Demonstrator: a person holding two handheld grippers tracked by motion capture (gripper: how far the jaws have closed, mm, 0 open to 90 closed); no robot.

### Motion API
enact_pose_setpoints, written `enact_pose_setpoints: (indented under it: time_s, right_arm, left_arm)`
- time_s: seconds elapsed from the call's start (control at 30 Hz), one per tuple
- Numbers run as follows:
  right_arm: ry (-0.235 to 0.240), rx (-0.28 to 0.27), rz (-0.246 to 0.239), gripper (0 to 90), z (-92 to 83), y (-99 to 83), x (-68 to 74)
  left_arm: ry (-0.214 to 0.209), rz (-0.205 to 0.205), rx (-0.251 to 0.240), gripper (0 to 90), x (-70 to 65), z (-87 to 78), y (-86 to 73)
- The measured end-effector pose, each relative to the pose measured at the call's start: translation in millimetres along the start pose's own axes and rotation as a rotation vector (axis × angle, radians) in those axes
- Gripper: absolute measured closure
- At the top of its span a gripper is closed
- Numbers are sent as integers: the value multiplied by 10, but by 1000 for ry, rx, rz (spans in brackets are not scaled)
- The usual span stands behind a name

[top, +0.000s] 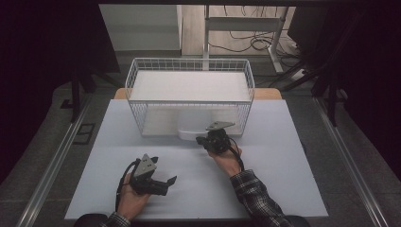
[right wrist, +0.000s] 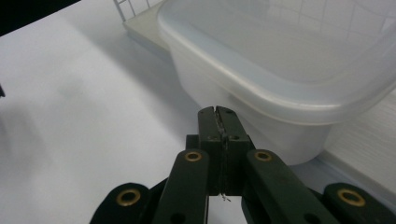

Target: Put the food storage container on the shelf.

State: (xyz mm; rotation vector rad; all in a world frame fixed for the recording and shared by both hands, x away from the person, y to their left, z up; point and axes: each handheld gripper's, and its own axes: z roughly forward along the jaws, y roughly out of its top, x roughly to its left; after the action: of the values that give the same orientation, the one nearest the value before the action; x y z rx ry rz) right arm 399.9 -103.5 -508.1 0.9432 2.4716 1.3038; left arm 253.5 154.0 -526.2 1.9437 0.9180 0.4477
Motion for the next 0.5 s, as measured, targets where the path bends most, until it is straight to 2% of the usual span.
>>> enact_pose_setpoints:
  time_s: [0.3, 0.33, 0.5]
  right_arm:
    - [-4, 10, -20, 891, 97, 56, 4]
    - [-10, 11, -33, 890, 127, 75, 12]
    - [-26, 10, -34, 890, 172, 121, -8]
  left_arm:
    - [15, -1, 0, 11, 6, -5, -1]
    - [17, -2, -4, 11, 11, -11, -2]
    - [18, -10, -11, 11, 21, -24, -1]
